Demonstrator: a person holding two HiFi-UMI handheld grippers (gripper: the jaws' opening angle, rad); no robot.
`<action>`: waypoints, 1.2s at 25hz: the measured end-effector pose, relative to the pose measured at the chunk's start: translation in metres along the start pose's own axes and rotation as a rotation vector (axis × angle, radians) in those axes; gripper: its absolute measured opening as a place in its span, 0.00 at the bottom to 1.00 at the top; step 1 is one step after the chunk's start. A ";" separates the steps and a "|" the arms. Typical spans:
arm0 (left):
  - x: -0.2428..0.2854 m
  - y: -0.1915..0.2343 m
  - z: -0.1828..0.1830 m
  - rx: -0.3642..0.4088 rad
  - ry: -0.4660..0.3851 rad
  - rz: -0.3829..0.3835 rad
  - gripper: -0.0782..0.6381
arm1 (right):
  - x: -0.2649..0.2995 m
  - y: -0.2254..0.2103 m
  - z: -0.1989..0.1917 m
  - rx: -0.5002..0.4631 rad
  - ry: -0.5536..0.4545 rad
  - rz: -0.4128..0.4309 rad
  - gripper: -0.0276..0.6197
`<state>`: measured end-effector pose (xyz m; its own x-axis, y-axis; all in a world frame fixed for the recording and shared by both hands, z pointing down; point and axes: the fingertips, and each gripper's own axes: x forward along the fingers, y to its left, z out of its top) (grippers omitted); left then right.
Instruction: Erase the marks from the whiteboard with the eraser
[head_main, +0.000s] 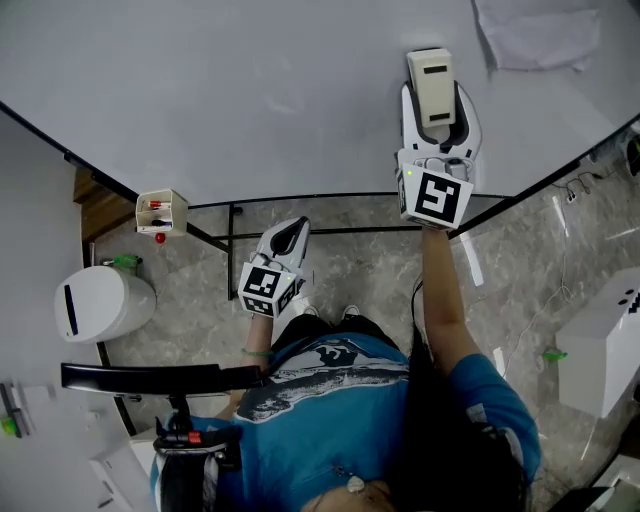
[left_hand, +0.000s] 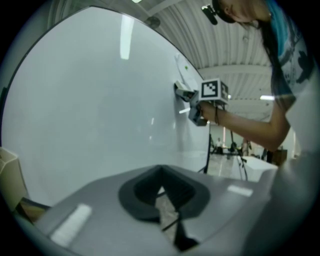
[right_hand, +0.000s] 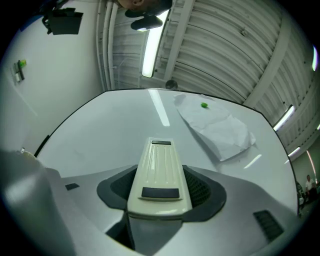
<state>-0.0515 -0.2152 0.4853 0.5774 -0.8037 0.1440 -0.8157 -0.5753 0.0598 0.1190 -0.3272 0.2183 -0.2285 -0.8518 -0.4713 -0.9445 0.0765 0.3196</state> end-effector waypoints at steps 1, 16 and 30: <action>-0.003 0.002 0.000 -0.001 -0.001 0.006 0.11 | 0.001 0.014 0.001 -0.022 -0.007 0.022 0.45; -0.038 0.036 -0.010 -0.012 -0.002 0.080 0.11 | -0.013 0.248 -0.040 -0.236 0.077 0.436 0.45; -0.035 0.025 -0.014 -0.018 0.016 0.033 0.11 | -0.017 0.217 -0.007 -0.083 0.094 0.426 0.45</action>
<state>-0.0928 -0.1994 0.4957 0.5493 -0.8197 0.1620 -0.8351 -0.5453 0.0723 -0.0807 -0.2995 0.3018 -0.5669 -0.7972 -0.2079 -0.7477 0.3919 0.5360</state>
